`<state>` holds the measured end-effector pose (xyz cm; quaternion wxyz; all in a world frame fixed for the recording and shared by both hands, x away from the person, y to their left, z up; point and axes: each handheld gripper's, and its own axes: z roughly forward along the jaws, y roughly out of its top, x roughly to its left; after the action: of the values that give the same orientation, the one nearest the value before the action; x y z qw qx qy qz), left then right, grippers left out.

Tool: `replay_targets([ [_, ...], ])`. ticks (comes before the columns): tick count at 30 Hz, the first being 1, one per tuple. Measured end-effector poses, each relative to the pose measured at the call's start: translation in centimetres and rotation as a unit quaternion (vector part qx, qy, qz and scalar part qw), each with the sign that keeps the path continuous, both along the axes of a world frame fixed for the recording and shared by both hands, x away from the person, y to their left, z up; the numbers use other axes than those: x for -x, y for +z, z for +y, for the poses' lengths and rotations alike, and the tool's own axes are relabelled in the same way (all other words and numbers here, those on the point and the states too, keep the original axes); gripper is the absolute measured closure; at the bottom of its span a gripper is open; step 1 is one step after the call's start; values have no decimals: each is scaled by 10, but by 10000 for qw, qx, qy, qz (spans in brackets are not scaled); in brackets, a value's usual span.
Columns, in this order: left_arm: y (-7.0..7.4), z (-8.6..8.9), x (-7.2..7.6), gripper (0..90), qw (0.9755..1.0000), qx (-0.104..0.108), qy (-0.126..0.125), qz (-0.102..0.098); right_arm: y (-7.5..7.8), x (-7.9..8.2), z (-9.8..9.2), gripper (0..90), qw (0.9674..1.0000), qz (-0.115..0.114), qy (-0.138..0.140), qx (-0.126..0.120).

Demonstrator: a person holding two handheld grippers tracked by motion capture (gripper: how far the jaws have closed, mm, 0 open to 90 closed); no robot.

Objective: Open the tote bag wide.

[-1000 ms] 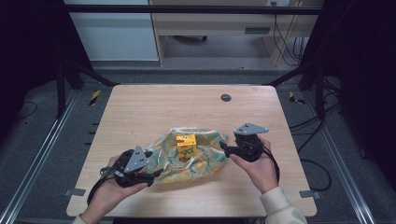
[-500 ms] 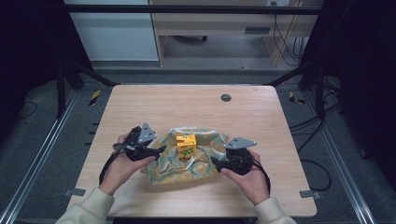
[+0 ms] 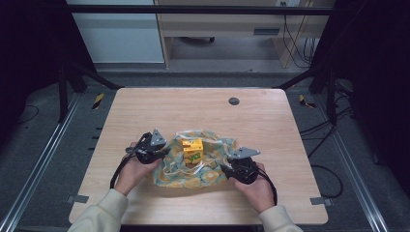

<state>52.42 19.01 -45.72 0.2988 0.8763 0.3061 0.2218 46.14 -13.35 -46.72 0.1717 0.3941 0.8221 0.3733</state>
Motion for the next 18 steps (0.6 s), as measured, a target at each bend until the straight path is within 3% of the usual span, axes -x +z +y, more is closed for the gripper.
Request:
replay_targets([
  [3,-4,-1,-2,850,9999,-101,57,-32,-5,-3,0,833,9998,121,28,129],
  [5,-7,-2,-3,884,9999,-127,63,-69,-7,-6,-3,879,9997,128,46,211],
  [13,-14,4,-4,900,9996,-91,169,-211,-12,-8,-12,898,9983,104,3,577],
  [18,-17,8,-4,900,9997,-89,179,-140,-12,-8,-14,899,9972,102,-67,742],
])
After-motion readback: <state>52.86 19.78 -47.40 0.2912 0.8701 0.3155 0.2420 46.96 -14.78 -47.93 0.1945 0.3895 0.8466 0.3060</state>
